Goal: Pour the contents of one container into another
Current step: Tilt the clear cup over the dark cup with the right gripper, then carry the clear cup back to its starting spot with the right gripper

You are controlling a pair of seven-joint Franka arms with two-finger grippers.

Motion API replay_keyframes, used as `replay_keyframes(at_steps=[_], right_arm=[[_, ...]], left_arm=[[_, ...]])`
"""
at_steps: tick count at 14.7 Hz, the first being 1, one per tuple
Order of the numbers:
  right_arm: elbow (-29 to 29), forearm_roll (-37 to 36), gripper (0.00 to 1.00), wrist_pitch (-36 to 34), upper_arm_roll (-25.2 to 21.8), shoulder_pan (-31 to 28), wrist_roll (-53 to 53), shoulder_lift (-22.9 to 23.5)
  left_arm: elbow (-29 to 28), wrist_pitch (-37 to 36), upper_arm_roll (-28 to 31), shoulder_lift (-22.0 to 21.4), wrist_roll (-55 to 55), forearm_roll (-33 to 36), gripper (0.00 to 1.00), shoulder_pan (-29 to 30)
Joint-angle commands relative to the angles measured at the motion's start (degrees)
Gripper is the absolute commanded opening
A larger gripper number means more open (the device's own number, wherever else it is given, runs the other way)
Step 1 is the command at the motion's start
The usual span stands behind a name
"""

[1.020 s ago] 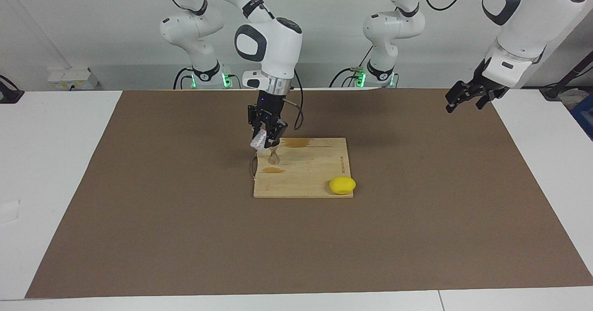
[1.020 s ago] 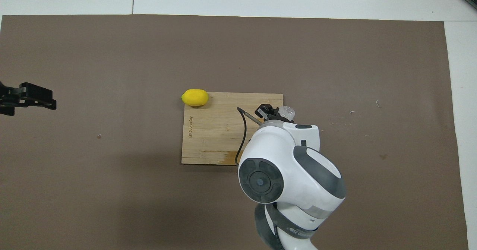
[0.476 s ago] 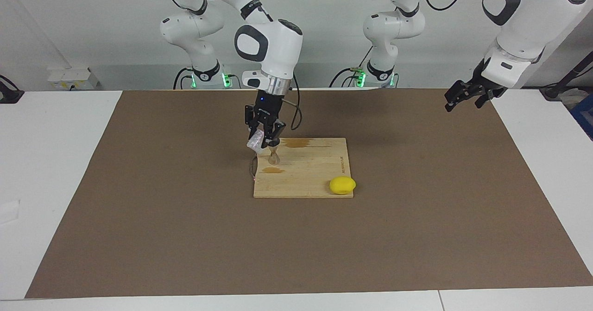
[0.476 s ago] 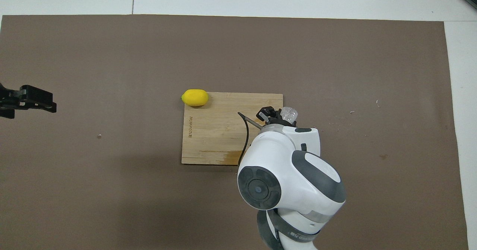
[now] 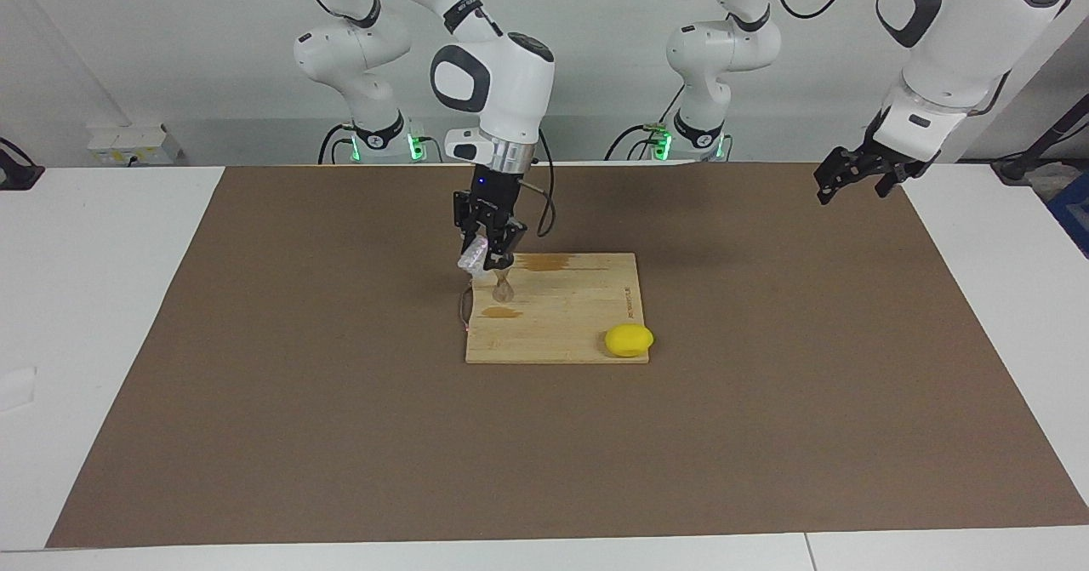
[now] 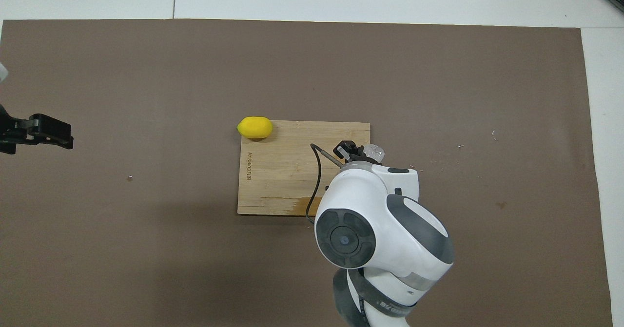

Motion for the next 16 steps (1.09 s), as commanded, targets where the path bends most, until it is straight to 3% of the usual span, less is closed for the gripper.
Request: replay_keyframes(at_steps=[1,5,10,14,16], right_arm=[[1.23,4.72,0.0,0.99,0.16,-1.57,0.85,-0.21],[2.37,10.85,0.0,0.99,0.16,-5.17,0.24,-0.12],[2.02,27.63,0.0,0.9,0.07,-11.05,-5.91,-0.04],[-0.43,46.78,0.0,-2.69,0.07,-21.15,-18.19,0.14],[-2.36,51.2,0.0,-3.58,0.07,-25.46,-20.24,0.4]], left_arm=[[0.97,-1.25,1.11,-0.07,0.06,1.06,1.0,-1.32],[0.97,-0.81,1.11,-0.07,0.06,1.06,1.0,-1.32],[0.97,-0.9,0.85,-0.07,-0.21,1.06,1.0,-1.23],[0.8,-0.55,0.67,-0.07,-1.17,1.06,1.0,-1.23],[0.88,-0.55,0.67,-0.07,-1.09,1.06,1.0,-1.23]])
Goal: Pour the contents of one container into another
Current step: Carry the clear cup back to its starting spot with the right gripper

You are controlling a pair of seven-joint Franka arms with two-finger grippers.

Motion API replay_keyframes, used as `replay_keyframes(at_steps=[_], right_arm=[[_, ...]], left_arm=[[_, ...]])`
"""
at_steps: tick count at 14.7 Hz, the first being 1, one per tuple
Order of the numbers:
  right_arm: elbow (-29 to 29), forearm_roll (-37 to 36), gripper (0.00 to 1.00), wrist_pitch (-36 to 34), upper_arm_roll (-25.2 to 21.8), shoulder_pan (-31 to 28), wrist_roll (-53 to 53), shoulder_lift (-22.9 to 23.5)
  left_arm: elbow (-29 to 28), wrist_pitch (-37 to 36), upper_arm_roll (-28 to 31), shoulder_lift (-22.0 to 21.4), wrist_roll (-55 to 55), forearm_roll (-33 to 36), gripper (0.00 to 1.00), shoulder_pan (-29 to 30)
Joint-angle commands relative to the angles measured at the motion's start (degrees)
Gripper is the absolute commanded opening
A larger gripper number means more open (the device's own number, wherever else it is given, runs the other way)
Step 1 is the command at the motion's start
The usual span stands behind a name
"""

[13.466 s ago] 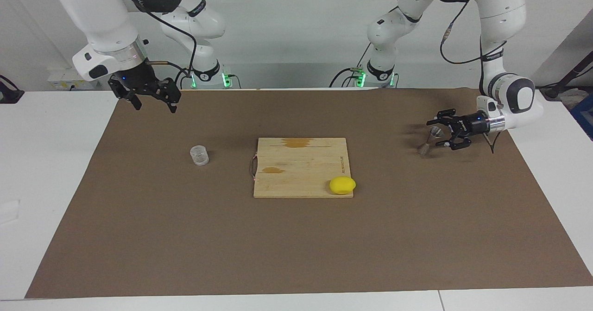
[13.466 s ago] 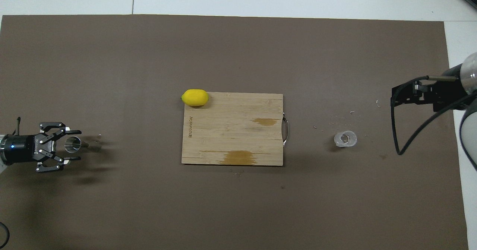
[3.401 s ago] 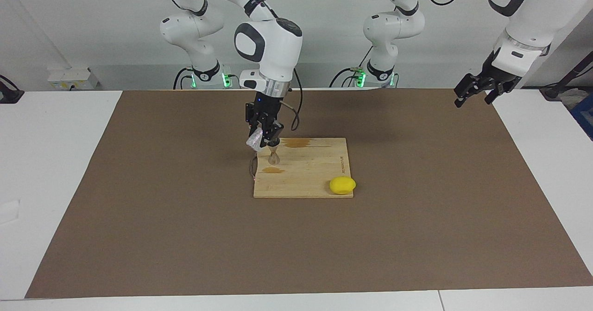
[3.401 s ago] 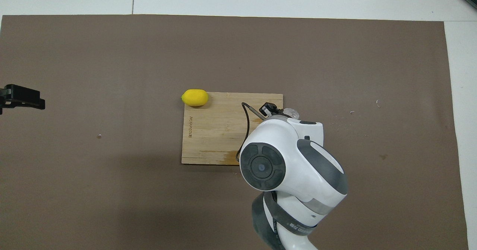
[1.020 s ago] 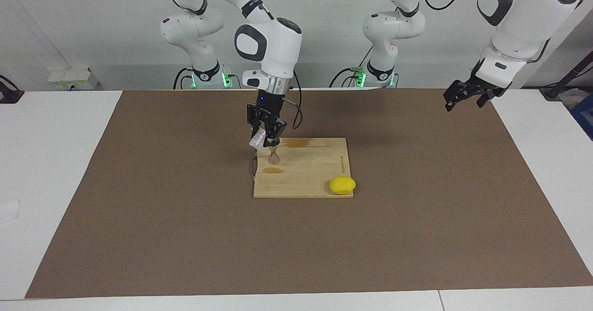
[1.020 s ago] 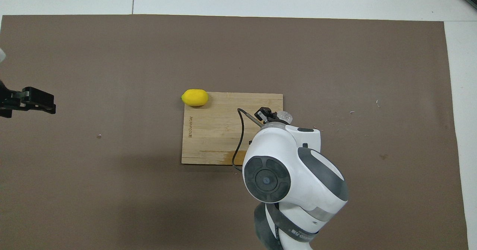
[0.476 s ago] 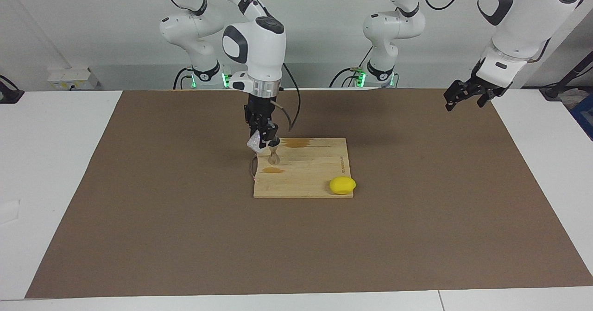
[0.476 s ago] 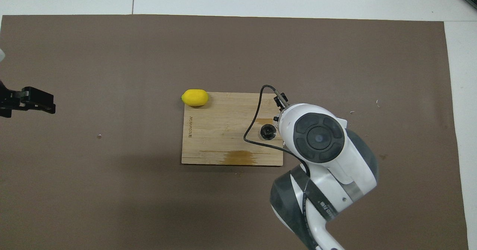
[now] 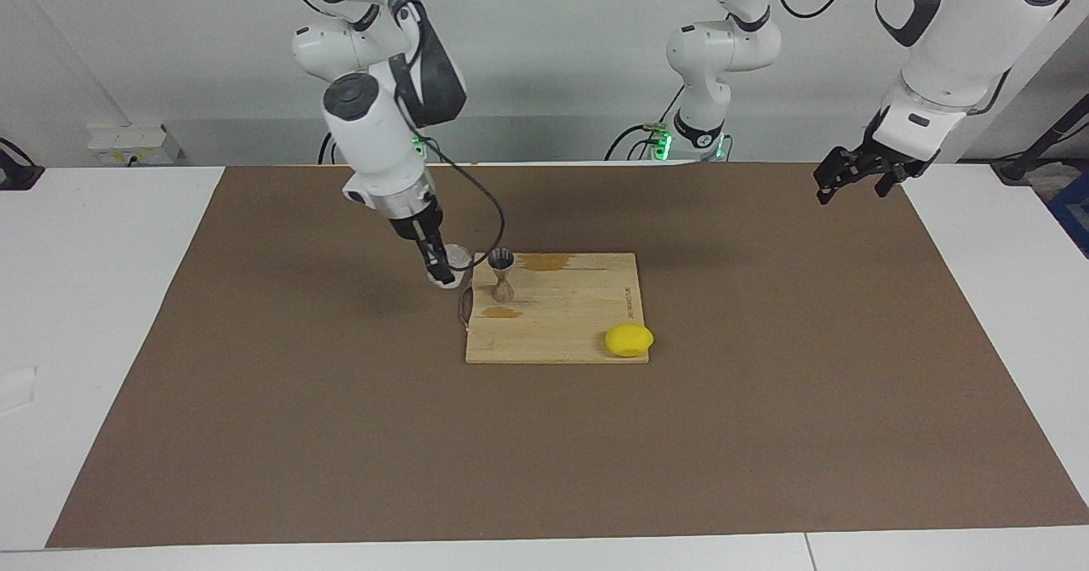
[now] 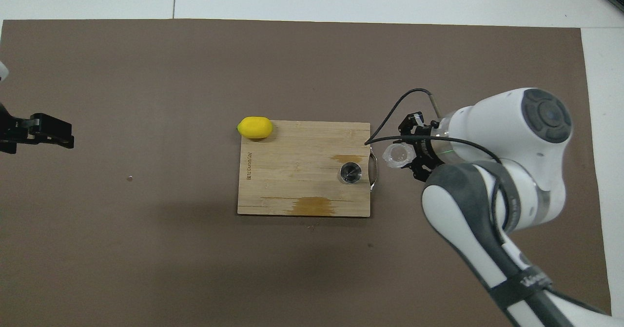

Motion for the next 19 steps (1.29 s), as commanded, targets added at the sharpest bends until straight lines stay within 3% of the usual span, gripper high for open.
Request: replay_keyframes(at_steps=[1,4,7,17,19], right_arm=[[-3.27,6.25,0.0,-0.36,0.76,-5.24,-3.18,0.47],[-7.05,13.0,0.0,-0.19,0.76,-11.21,-14.04,1.44],[-10.31,14.53,0.0,0.08,0.76,-16.66,-24.26,2.4],[-11.11,17.16,0.0,0.16,0.67,-22.13,-31.58,4.25],[-11.11,17.16,0.43,0.42,0.59,-22.13,-31.67,4.25]], left_arm=[[0.78,-0.59,0.63,-0.07,-0.78,1.06,1.0,-0.92],[0.78,-0.59,0.63,-0.16,-0.69,0.97,1.0,-0.92],[0.69,-0.5,0.54,-0.16,-0.77,0.97,1.0,-0.84],[0.25,-0.15,0.54,-0.33,-0.69,0.79,1.0,-0.92],[0.25,-0.15,0.54,-0.42,-0.69,0.79,1.0,-0.92]])
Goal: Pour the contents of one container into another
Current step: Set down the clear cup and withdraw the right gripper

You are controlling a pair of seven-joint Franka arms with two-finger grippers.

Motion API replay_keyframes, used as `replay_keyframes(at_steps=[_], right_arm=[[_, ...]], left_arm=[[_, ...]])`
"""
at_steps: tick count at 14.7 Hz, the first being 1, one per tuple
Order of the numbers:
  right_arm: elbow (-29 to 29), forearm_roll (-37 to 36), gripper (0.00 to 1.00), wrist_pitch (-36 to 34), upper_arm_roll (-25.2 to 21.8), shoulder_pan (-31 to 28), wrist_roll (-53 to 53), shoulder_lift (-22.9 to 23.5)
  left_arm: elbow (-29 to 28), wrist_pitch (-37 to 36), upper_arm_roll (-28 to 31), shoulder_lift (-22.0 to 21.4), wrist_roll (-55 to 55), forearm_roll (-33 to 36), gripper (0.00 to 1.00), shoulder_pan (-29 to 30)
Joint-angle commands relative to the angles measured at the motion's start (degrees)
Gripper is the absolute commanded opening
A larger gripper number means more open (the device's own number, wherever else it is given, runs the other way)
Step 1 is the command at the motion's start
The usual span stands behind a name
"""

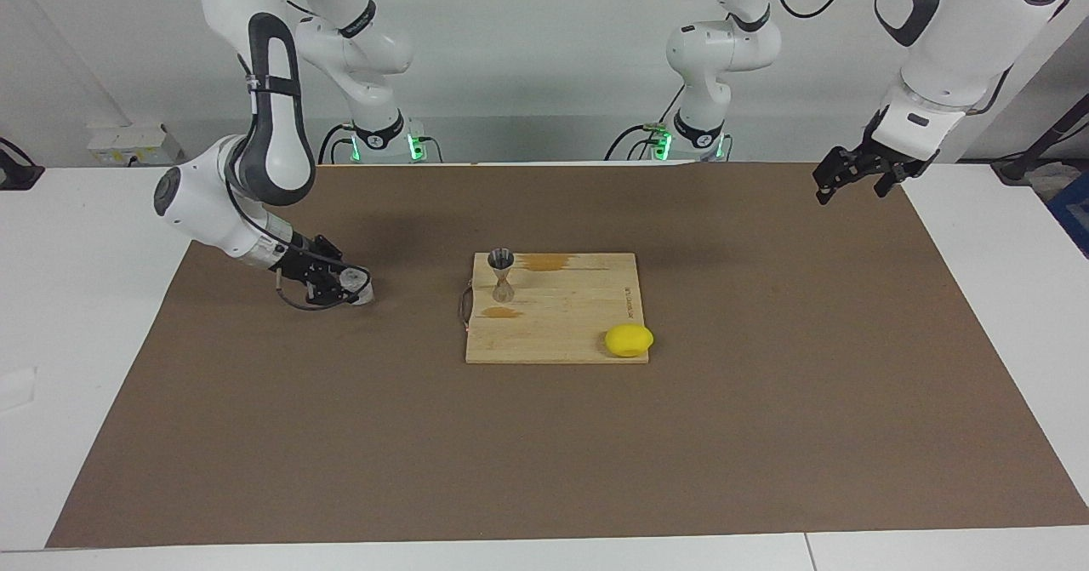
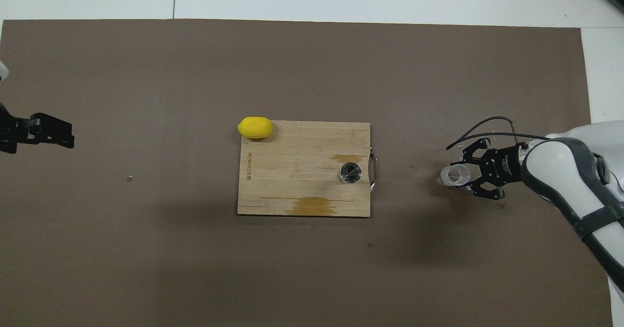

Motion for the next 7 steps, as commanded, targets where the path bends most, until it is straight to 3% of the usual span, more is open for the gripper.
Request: replay_keyframes(at_steps=[1,2,3,7], right_arm=[[-0.55,1.72,0.66,0.7,0.55,-0.91,-2.25,-0.27],[-0.55,0.94,0.93,0.61,0.55,-0.82,-2.16,-0.27],[-0.55,0.85,1.0,0.35,0.46,-0.91,-1.98,-0.27],[-0.47,0.49,1.0,-1.66,0.2,-1.7,-2.07,-2.63]], left_arm=[[0.15,-0.23,0.54,-0.4,-0.68,0.79,1.0,-0.85],[0.24,-0.23,0.54,-0.4,-0.76,0.79,1.0,-0.85],[0.24,-0.23,0.54,-0.4,-0.68,0.79,1.0,-0.85],[0.24,-0.32,0.54,-0.4,-0.68,0.79,1.0,-0.85]])
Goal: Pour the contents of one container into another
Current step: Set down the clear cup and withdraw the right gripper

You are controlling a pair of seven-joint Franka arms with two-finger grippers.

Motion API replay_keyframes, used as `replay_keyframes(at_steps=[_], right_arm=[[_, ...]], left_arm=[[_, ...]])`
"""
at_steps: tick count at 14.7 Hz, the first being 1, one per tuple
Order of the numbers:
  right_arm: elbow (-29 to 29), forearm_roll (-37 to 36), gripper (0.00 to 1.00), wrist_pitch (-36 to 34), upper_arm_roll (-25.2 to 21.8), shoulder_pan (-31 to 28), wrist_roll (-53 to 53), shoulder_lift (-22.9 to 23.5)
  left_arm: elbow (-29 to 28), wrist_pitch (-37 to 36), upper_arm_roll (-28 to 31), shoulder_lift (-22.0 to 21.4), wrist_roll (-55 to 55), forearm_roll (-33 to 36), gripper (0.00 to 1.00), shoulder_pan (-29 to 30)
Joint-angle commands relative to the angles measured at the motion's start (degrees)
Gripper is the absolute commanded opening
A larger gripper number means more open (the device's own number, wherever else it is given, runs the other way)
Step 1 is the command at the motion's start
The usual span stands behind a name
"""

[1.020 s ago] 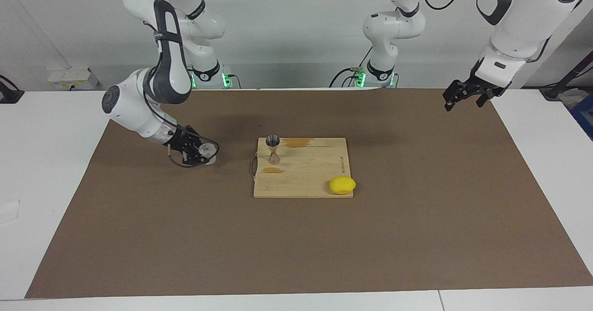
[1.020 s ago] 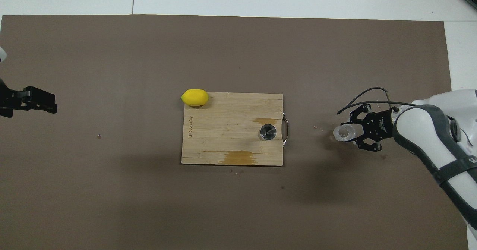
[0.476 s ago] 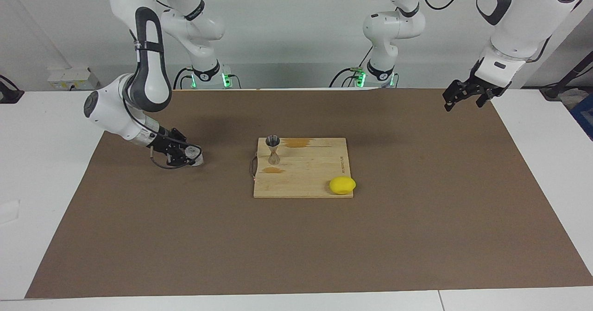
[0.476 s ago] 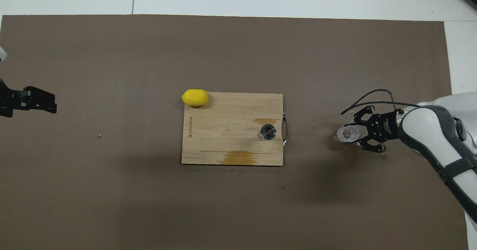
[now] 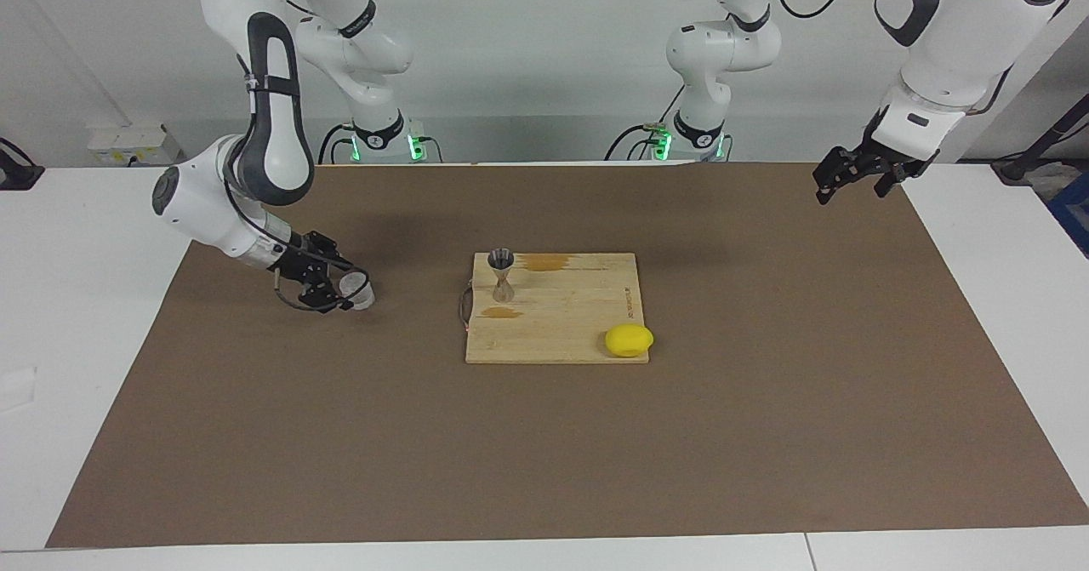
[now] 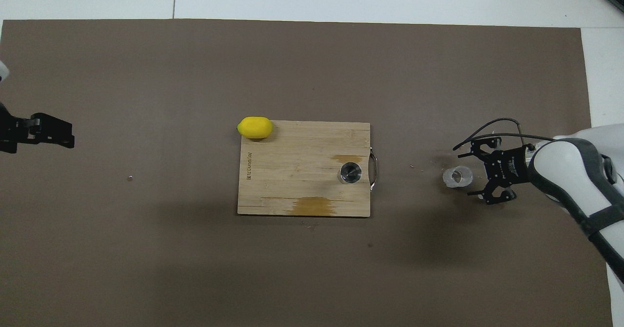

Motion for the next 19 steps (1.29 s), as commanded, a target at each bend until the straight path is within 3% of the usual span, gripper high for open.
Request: replay_keyframes(at_steps=[1,3,7,12,16,19], right_arm=[[-0.54,-0.47,1.0,-1.76,0.26,-1.64,-2.01,-3.15],[-0.54,-3.97,1.0,-4.03,0.52,-1.03,-4.45,-4.91],[-0.46,-10.48,1.0,-10.63,0.7,1.26,-22.12,-7.46],[0.86,-23.93,1.0,-10.55,0.88,9.77,-24.16,-10.45],[5.86,-24.82,1.0,-10.9,1.05,12.07,-29.6,-12.3],[13.14,-26.83,1.0,-13.61,0.88,11.28,-32.85,-12.22]], left_arm=[[0.24,-0.32,0.54,-0.4,-0.68,0.79,1.0,-0.85],[0.24,-0.32,0.54,-0.31,-0.5,0.79,1.0,-0.85],[0.24,-0.32,0.45,-0.31,-0.41,0.79,1.0,-0.93],[0.24,-0.32,0.36,-0.4,-0.5,0.79,1.0,-1.81],[0.24,-0.14,0.36,-0.4,-0.68,-1.48,1.0,-1.64],[0.24,-0.14,0.45,-0.31,-0.68,-1.67,1.0,-1.55]])
